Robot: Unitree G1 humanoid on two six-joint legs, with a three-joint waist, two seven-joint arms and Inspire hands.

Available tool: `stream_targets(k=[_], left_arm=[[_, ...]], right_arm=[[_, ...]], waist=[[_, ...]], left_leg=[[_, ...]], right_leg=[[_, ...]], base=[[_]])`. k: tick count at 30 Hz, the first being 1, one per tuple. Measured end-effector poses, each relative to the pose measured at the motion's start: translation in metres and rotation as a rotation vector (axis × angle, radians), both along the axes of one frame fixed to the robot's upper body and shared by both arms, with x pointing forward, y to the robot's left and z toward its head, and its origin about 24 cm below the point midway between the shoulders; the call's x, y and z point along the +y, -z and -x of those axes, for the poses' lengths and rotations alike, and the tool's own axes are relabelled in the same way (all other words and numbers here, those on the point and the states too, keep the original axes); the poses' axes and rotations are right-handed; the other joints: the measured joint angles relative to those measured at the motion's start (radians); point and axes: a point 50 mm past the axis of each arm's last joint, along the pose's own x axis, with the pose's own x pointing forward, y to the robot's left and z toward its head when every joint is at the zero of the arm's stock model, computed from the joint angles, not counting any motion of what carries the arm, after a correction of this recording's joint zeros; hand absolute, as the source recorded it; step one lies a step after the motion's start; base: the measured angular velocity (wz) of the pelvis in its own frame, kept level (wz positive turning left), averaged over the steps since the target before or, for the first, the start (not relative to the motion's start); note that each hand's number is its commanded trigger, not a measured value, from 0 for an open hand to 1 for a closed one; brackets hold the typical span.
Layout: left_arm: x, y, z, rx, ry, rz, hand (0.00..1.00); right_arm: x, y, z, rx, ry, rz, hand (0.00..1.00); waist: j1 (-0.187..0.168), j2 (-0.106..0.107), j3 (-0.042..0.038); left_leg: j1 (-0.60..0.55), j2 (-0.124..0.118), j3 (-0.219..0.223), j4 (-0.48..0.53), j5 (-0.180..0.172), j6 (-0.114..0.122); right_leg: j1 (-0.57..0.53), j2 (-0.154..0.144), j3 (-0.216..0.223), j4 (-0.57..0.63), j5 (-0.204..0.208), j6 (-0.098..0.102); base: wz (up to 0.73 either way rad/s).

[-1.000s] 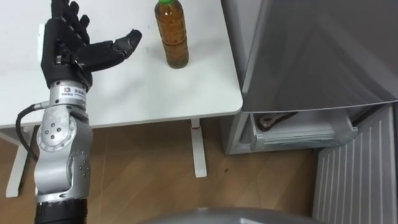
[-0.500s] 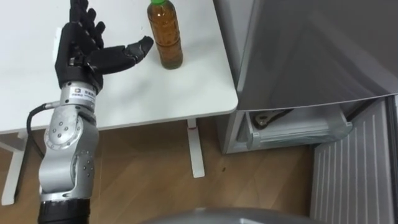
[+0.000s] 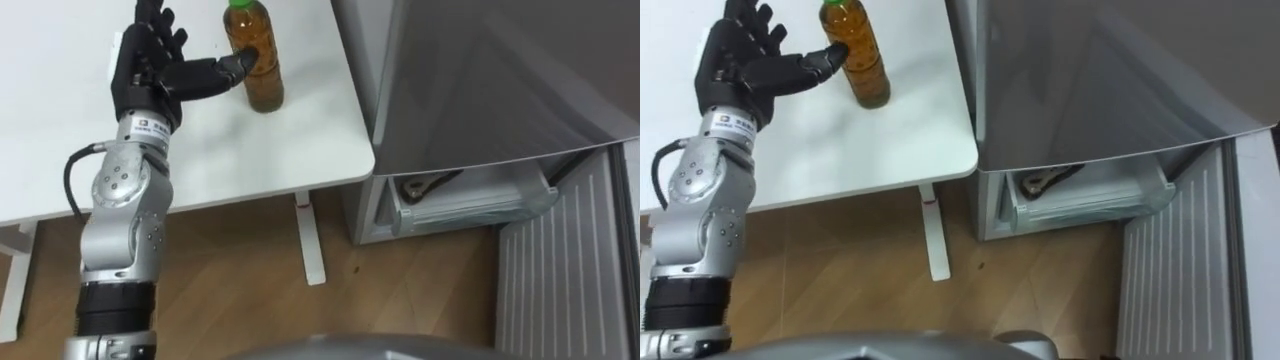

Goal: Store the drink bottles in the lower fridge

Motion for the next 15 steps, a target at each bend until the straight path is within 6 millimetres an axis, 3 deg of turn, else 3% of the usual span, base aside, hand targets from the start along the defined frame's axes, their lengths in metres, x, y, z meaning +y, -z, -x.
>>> stream_targets(k=[10,15], left_arm=[[0.003,0.005,-0.007,0.040,0.047,-0.004,0.00],[0.002,0.008,-0.019,0.064,0.060,0.003,0.00]], right_arm=[[-0.002,0.000,0.001,0.022,-0.030,0.019,0.00],[-0.002,0.000,0.003,0.040,-0.026,0.018,0.00]], waist=[[-0.051,0.013,-0.0032],[-0.053,0.014,-0.0032]], left_leg=[[0.005,0.003,0.003,0.014,0.000,-0.001],[0.003,0.006,0.018,0.013,0.000,-0.001]], right_leg=[[0.003,0.001,0.001,0.000,0.002,-0.003],[-0.004,0.007,0.029,0.009,0.002,-0.003]], base=[[0.00],[-0.11]])
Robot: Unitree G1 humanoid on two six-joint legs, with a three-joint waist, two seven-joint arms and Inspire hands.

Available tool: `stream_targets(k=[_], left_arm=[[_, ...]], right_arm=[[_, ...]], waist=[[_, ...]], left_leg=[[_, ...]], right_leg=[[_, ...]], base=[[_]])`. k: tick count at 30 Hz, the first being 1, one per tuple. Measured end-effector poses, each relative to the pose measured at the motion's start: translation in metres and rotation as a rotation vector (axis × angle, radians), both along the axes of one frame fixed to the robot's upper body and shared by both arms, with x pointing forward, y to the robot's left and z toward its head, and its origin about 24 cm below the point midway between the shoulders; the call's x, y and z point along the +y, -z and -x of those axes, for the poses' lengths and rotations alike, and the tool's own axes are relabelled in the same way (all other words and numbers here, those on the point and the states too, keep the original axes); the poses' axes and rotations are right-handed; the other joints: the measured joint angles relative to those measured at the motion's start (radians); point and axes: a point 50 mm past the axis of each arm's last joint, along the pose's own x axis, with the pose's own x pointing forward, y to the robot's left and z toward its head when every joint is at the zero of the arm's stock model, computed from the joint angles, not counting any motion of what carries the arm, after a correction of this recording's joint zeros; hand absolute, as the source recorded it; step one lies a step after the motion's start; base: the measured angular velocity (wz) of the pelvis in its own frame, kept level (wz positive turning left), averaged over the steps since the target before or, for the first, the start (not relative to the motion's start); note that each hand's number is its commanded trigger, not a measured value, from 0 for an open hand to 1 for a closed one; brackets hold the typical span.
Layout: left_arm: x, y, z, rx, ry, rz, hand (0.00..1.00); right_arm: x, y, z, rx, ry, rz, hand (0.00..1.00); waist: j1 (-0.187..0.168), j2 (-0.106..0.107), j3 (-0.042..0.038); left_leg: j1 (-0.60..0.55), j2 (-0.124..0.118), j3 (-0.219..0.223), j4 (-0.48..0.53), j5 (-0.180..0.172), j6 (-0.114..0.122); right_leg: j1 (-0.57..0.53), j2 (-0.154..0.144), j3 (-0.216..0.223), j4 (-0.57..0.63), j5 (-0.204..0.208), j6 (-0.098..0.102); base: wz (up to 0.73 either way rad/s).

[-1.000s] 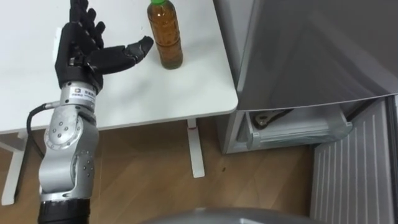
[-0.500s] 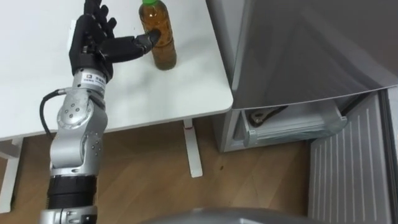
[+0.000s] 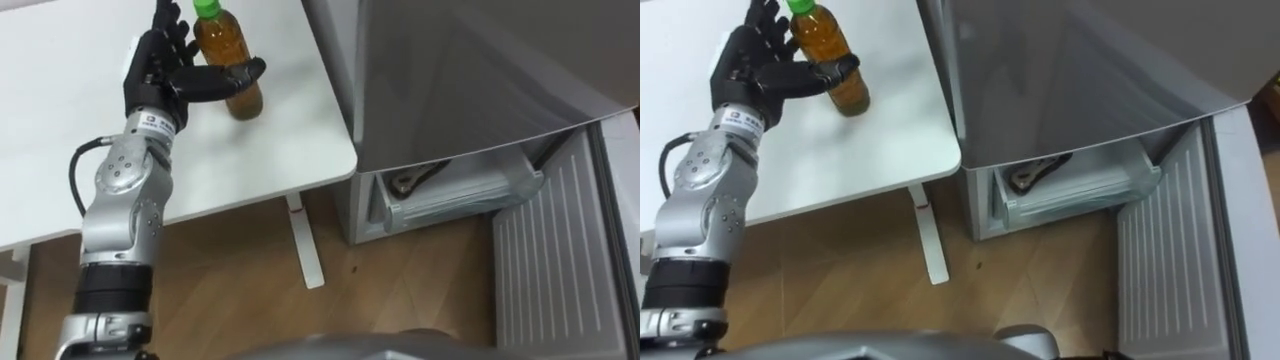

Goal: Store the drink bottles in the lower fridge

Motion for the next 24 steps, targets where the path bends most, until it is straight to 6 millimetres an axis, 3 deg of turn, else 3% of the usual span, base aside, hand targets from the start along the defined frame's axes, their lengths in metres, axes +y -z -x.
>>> stream_targets(k=[5,11,24], left_arm=[[0.001,0.010,0.000,0.045,0.015,0.007,0.00],[-0.001,0.015,0.000,0.073,0.033,0.005,0.00],[-0.002,0.013,-0.004,0.078,0.036,0.046,0.00]], right_arm=[[-0.001,0.000,0.004,0.049,-0.069,0.015,0.00],[-0.001,0.000,0.005,0.078,-0.105,0.017,0.00],[-0.002,0.000,0.009,0.108,-0.125,0.015,0.00]], waist=[[-0.028,0.008,-0.0047],[-0.051,0.006,-0.0038],[-0.051,0.002,0.0005]], left_leg=[[0.000,0.000,0.011,-0.001,0.000,0.000],[0.003,-0.001,0.014,0.000,0.000,0.000],[0.009,-0.001,0.014,-0.001,0.000,0.000]], right_leg=[[-0.007,0.002,0.017,0.004,0.000,0.000],[-0.014,0.002,0.025,0.004,0.000,0.000],[-0.015,0.002,0.028,0.001,0.000,0.000]], base=[[-0.07],[-0.02],[0.00]])
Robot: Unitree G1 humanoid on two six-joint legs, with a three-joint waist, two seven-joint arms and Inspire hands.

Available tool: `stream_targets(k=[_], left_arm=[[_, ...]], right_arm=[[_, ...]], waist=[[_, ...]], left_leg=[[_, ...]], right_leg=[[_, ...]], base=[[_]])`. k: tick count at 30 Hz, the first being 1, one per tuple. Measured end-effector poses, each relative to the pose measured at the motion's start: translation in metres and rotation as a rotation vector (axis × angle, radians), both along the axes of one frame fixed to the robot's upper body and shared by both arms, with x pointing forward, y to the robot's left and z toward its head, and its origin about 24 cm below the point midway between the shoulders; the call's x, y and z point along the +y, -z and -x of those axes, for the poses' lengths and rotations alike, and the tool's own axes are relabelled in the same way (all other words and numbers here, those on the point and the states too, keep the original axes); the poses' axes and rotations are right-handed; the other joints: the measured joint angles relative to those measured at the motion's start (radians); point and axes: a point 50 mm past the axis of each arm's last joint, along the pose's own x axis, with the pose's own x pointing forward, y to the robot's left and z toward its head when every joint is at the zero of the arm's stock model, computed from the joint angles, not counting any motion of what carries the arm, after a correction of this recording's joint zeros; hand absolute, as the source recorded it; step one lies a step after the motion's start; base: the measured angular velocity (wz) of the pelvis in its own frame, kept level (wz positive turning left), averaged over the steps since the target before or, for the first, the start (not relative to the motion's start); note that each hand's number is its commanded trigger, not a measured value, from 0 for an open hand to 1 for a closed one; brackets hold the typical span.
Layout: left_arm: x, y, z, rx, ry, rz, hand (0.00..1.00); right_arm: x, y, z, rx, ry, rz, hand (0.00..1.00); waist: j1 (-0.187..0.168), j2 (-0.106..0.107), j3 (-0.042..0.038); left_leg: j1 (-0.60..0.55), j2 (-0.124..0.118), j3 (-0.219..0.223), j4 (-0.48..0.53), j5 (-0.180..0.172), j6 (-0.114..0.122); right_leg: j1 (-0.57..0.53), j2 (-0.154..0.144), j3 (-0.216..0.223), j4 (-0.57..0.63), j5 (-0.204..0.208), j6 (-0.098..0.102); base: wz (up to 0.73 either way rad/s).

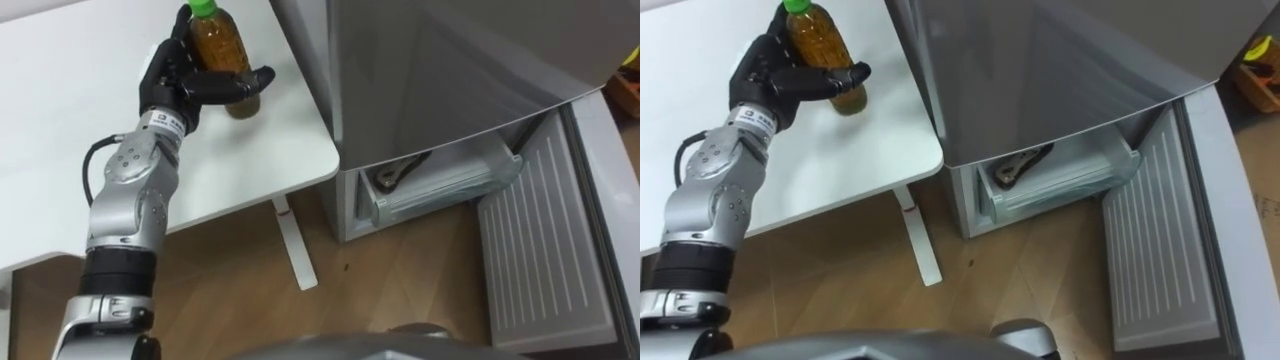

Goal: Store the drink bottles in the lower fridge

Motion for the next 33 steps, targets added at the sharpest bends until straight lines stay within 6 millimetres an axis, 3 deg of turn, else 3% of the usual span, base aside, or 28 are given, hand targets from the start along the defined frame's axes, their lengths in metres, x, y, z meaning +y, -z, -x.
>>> stream_targets(k=[10,16,28,29,30,33], left_arm=[[0.003,0.004,-0.012,0.042,-0.012,0.047,0.00],[0.005,0.005,-0.015,0.058,-0.045,0.063,0.00],[0.007,0.003,-0.026,0.073,-0.081,0.056,0.00],[0.007,0.002,-0.027,0.072,-0.081,0.059,0.07],[0.007,0.002,-0.028,0.074,-0.081,0.064,0.51],[0.007,0.003,-0.030,0.080,-0.084,0.076,1.00]], right_arm=[[-0.001,0.000,0.001,0.002,0.001,0.006,0.00],[-0.001,0.000,-0.001,-0.001,-0.001,0.007,0.00],[-0.001,0.000,0.000,0.001,0.000,0.010,0.00],[-0.001,0.000,0.000,0.001,0.000,0.010,0.00],[-0.001,0.000,0.000,0.001,0.000,0.010,0.00],[-0.001,0.000,0.000,-0.001,-0.002,0.010,0.00]], waist=[[-0.001,0.014,-0.0006],[-0.002,0.003,0.0039],[-0.001,-0.019,0.0012],[-0.002,-0.018,0.0008],[-0.002,-0.018,0.0005],[-0.004,-0.011,-0.0035]], left_leg=[[0.003,0.000,0.001,0.000,0.000,0.000],[0.007,0.001,0.014,0.000,0.000,0.000],[0.011,0.001,0.026,0.000,0.000,0.000],[0.011,0.001,0.026,0.000,0.000,0.000],[0.012,0.001,0.026,0.000,0.000,0.000],[0.012,0.002,0.026,0.000,0.000,0.000]], right_leg=[[0.000,0.001,0.001,0.003,0.000,0.000],[0.000,0.001,0.003,0.005,0.000,0.000],[-0.008,0.003,0.024,0.017,0.000,0.000],[-0.008,0.003,0.024,0.017,0.000,0.000],[-0.008,0.003,0.024,0.017,0.000,0.000],[-0.005,0.003,0.026,0.018,0.000,0.000]], base=[[0.00],[-0.04],[-0.05],[0.00],[0.00],[0.00]])
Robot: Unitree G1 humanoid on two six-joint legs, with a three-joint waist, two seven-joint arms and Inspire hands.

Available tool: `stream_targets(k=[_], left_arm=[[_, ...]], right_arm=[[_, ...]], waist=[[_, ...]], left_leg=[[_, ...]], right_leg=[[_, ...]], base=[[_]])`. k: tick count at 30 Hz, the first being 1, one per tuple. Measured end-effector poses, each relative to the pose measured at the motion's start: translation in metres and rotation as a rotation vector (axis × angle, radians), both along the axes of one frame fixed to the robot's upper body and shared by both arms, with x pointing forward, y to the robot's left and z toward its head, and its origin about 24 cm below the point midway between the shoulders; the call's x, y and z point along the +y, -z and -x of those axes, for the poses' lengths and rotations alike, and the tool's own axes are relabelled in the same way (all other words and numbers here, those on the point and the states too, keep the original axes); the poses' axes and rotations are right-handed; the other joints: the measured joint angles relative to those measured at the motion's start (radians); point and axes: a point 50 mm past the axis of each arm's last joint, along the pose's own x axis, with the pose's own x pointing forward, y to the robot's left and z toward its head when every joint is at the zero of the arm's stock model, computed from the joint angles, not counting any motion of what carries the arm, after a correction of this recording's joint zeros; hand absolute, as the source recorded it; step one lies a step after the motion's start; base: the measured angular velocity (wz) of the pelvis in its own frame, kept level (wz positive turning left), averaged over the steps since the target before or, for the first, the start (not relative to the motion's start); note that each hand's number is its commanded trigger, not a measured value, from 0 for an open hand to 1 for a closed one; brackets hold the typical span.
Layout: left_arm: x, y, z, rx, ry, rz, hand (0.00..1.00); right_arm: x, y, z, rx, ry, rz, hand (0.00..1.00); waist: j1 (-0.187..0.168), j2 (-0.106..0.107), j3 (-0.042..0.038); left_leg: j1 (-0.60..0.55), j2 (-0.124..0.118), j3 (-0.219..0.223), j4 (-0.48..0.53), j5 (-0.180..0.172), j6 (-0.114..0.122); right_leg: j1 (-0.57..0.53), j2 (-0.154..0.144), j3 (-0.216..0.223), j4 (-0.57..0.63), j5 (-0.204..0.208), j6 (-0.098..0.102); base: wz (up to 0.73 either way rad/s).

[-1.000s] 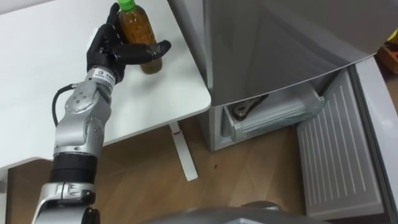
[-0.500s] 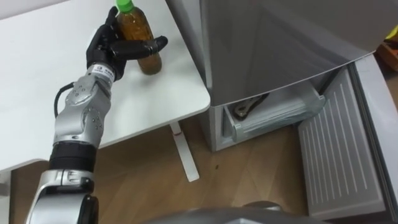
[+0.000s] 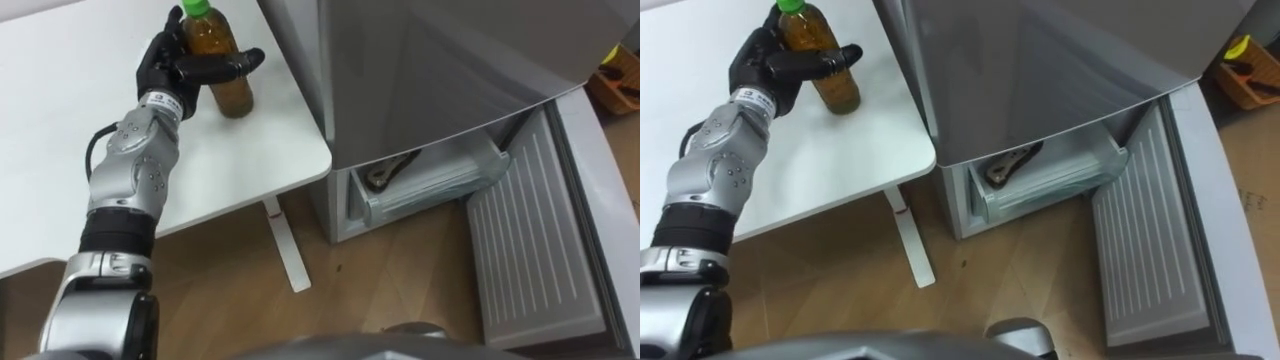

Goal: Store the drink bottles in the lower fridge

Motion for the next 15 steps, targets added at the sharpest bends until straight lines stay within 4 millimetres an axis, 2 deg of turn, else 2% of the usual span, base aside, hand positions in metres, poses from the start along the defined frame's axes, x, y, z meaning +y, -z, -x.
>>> stream_targets(k=[2,5,15], left_arm=[[0.0002,0.0019,0.0004,0.007,-0.002,0.010,1.00],[0.0008,0.0037,0.0009,0.016,-0.004,0.010,1.00],[0.0043,0.0059,0.0018,0.036,0.007,-0.020,1.00]], right_arm=[[0.0001,0.0000,0.0000,0.001,-0.001,-0.001,0.00],[0.0001,0.0000,0.0001,0.001,-0.001,-0.001,0.00],[0.0006,0.0001,-0.0011,-0.001,-0.004,-0.012,0.00]], waist=[[-0.002,0.008,-0.0028],[-0.002,0.012,-0.0022],[-0.020,0.008,0.0023]], left_leg=[[0.001,0.000,0.000,0.000,0.000,0.000],[0.004,0.000,0.000,0.000,0.000,0.000],[-0.006,0.000,0.000,-0.001,0.000,0.000]], right_leg=[[0.004,0.000,0.000,0.001,0.000,0.000],[0.006,0.000,0.000,0.001,0.000,0.000],[-0.002,0.001,0.004,-0.001,0.001,0.000]], base=[[0.00],[0.00],[0.00]])
